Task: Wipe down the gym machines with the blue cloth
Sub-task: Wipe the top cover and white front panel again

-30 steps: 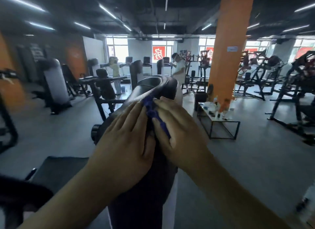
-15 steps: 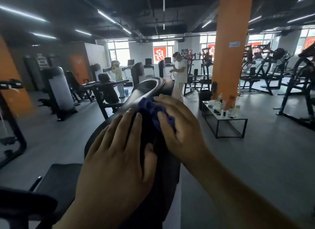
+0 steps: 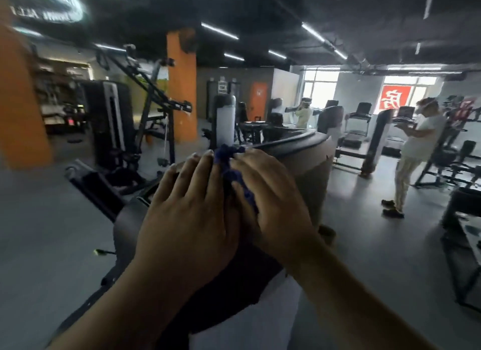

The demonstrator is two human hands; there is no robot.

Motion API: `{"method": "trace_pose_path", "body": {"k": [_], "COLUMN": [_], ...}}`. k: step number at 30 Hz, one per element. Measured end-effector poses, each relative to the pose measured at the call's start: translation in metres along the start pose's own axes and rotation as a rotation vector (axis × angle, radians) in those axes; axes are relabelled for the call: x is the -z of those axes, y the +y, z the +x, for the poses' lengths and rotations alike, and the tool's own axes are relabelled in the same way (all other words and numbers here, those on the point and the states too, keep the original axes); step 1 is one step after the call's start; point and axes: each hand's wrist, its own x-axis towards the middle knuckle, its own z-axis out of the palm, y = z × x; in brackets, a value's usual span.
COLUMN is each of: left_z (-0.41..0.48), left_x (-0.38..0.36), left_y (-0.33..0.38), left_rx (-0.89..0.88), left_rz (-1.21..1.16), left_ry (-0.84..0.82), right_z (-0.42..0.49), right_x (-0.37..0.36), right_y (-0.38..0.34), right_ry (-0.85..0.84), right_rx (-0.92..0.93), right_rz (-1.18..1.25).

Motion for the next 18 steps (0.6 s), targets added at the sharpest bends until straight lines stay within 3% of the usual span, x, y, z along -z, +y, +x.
{"method": "trace_pose_path", "body": {"k": [5, 10, 15, 18], "left_z": [0.010, 0.025, 0.039, 0.043], "left_x": [0.004, 0.005, 0.000, -0.002], "left_y": [0.019, 0.032, 0.049, 0.055], "left_rx": [0.055, 0.021, 0.031, 0.034], "left_rz": [0.076, 0.079, 0.112, 0.158], "left_ry": [-0.041, -0.056, -0.057, -0.066], "right_z": [0.008, 0.001, 0.007, -0.003], "right_x": [0.007, 0.013, 0.023, 0.019], "right_y": [0.023, 0.034, 0.065, 0.051], "right_ry": [0.052, -0.011, 0.071, 0.026], "right_rx": [-0.196, -0.024, -0.326, -0.238], "right_rz": [0.117, 0.113, 0.176, 0.143]}}
